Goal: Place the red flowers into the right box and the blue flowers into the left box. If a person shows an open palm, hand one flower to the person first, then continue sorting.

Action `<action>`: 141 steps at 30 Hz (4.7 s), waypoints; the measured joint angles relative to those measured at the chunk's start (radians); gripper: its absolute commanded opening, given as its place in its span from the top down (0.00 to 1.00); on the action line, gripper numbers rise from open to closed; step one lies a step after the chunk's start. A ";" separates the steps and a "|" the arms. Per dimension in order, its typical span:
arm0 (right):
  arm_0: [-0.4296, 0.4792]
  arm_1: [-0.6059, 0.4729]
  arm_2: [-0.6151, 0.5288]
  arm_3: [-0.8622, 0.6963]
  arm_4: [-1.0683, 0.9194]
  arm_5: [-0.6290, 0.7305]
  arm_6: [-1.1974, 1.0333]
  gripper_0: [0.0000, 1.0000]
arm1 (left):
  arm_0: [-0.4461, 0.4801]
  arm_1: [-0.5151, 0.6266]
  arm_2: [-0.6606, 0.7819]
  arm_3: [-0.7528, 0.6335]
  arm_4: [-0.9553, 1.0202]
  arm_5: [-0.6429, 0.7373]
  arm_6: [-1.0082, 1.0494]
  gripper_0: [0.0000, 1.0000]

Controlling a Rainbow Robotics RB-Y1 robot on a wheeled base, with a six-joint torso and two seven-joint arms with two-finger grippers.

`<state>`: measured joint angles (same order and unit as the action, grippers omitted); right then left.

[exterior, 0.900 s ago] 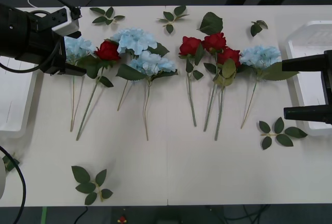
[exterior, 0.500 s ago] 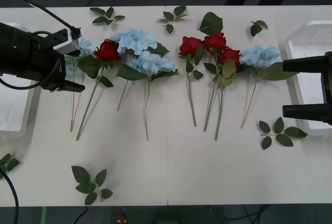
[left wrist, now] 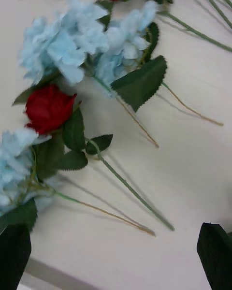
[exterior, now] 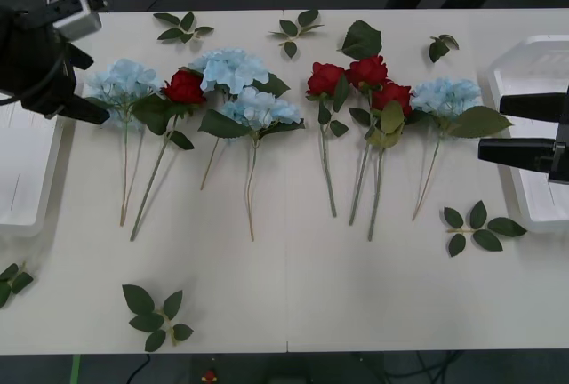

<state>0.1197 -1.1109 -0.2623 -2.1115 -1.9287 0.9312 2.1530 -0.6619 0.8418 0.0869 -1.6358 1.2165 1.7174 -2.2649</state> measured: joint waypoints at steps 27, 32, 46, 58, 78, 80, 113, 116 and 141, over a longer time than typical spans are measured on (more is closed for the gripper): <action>-0.252 0.036 0.328 0.109 0.850 0.113 -1.147 0.00 | -0.185 0.448 -1.066 0.281 0.473 -0.856 0.662 0.00; -0.353 0.079 0.450 0.188 1.047 0.114 -1.254 0.00 | -0.273 0.443 -1.196 0.296 0.472 -0.925 0.692 0.00; -0.590 0.240 0.706 0.492 1.339 0.112 -1.404 0.00 | -0.345 0.295 -1.348 0.505 0.470 -1.082 0.692 0.00; -0.719 0.355 0.841 0.735 1.424 0.016 -1.405 0.00 | -0.347 0.257 -1.388 0.499 0.470 -1.148 0.707 0.00; -0.738 0.374 0.874 0.804 1.467 -0.052 -1.405 1.00 | -0.351 0.217 -1.446 0.485 0.463 -1.219 0.752 0.00; -0.738 0.374 0.874 0.805 1.469 -0.052 -1.405 1.00 | -0.351 0.214 -1.446 0.485 0.457 -1.221 0.752 0.00; -0.560 0.328 0.444 0.296 1.141 0.233 -1.168 1.00 | -0.403 0.212 -1.509 0.541 0.413 -1.329 0.752 1.00; -0.494 0.327 0.334 0.195 1.045 0.278 -1.092 1.00 | -0.454 0.218 -1.503 0.570 0.413 -1.272 0.752 1.00; -0.270 0.328 0.166 -0.152 0.318 0.075 -0.342 1.00 | -0.578 0.262 -0.537 0.983 0.198 -0.231 0.351 1.00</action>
<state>-0.1508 -0.7827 -0.0965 -2.2634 -1.6111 1.0067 1.8114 -1.2401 1.1038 -0.4497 -0.6529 1.4150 1.4864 -1.9141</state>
